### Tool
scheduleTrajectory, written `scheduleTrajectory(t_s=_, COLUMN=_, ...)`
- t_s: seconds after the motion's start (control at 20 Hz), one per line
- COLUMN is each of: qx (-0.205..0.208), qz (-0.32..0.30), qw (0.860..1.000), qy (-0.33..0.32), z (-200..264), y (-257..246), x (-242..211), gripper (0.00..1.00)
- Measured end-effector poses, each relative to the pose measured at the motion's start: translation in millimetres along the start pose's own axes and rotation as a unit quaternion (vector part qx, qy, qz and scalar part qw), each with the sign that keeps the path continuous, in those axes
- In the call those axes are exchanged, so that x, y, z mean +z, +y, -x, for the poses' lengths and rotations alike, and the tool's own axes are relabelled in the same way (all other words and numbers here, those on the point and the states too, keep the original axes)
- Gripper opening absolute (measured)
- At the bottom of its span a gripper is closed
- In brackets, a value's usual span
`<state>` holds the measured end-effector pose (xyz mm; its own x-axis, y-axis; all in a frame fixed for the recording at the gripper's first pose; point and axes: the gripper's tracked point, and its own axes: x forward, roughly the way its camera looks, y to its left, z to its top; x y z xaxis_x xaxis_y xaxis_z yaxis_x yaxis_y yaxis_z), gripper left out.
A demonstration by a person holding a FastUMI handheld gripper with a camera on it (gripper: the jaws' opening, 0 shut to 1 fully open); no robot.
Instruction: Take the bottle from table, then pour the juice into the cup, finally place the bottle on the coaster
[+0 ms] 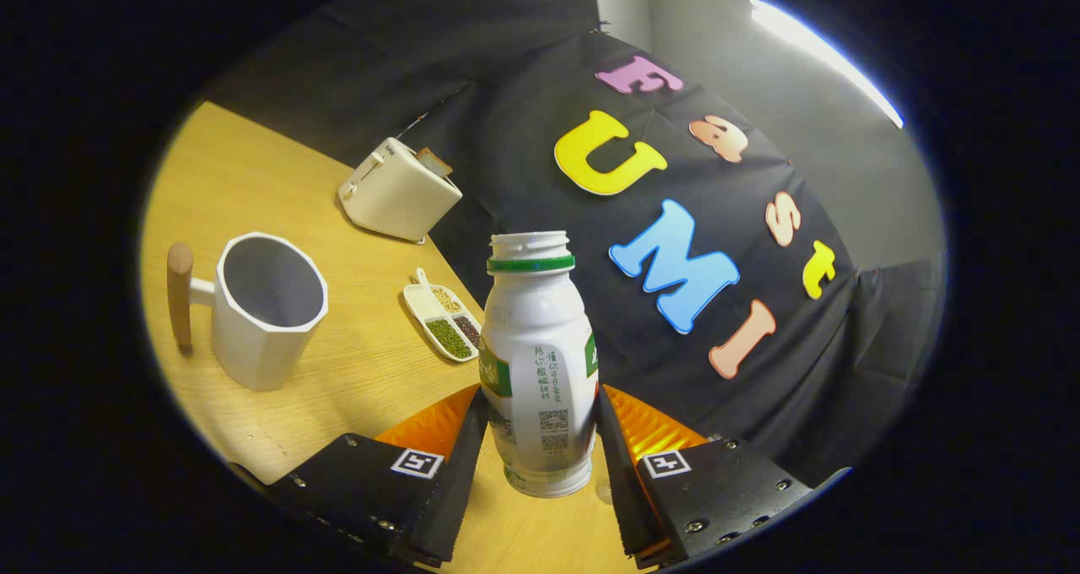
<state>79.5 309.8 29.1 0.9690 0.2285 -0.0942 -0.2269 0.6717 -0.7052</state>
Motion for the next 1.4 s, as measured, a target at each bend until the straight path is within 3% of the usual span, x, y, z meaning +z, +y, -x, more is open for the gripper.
scheduleTrajectory(t_s=0.25, qx=0.045, qz=-0.133, qw=0.990, qy=0.012, z=-11, y=14, x=-17, gripper=0.71)
scheduleTrajectory(t_s=0.6, qx=0.094, qz=-0.272, qw=0.957, qy=0.021, z=-23, y=35, x=-22, gripper=0.71)
scheduleTrajectory(t_s=0.9, qx=0.095, qz=-0.325, qw=0.941, qy=0.021, z=-24, y=27, x=-30, gripper=0.71)
scheduleTrajectory(t_s=1.4, qx=0.092, qz=-0.367, qw=0.926, qy=0.005, z=-19, y=22, x=-41, gripper=0.71)
